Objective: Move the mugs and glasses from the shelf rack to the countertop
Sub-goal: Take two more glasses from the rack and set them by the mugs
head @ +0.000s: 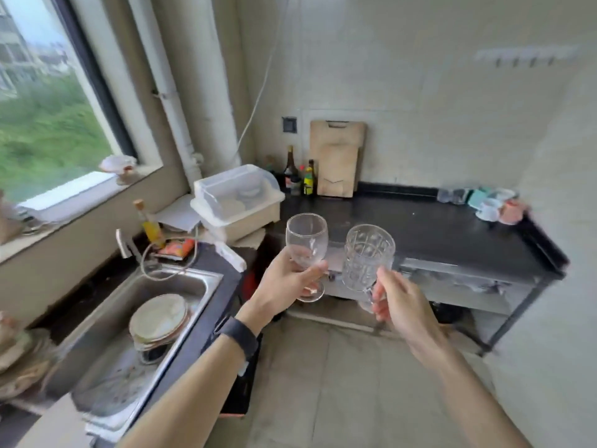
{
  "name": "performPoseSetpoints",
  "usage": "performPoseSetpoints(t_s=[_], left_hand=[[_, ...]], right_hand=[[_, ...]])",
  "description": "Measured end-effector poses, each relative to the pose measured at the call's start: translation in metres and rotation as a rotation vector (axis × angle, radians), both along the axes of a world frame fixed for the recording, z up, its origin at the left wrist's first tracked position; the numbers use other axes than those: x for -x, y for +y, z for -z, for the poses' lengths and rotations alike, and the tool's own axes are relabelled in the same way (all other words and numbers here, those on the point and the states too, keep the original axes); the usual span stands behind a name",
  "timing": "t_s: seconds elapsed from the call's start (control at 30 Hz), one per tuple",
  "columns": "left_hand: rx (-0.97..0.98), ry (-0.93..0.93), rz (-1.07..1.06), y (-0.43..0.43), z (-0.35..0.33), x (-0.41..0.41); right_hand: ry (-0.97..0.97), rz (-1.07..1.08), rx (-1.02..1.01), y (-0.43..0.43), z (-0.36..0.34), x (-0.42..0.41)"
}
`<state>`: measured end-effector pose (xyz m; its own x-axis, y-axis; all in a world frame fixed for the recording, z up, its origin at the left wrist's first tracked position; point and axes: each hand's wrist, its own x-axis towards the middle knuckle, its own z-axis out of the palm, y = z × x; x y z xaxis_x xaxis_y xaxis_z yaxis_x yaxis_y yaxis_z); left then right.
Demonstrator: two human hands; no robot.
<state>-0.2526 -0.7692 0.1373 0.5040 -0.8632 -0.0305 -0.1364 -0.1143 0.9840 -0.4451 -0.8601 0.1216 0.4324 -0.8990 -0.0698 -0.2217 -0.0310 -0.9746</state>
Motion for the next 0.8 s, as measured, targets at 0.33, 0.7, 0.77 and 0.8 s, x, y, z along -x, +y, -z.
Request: performPoseSetpoints(t_s=[0.33, 0.7, 0.77, 0.8], left_hand=[[-0.040, -0.039, 0.271, -0.214, 0.013, 0.059], [-0.051, -0.047, 0.391, -0.438, 0.046, 0.081], [-0.056, -0.048, 0.403, -0.472, 0.057, 0.084], [-0.065, -0.050, 0.411, -0.488, 0.063, 0.086]], right_hand=[[0.035, 0.273, -0.027, -0.146, 0.021, 0.095], [0.072, 0.429, -0.100, -0.334, 0.039, 0.131], [0.080, 0.445, -0.117, -0.362, 0.047, 0.141], [0.087, 0.448, -0.129, -0.376, 0.052, 0.145]])
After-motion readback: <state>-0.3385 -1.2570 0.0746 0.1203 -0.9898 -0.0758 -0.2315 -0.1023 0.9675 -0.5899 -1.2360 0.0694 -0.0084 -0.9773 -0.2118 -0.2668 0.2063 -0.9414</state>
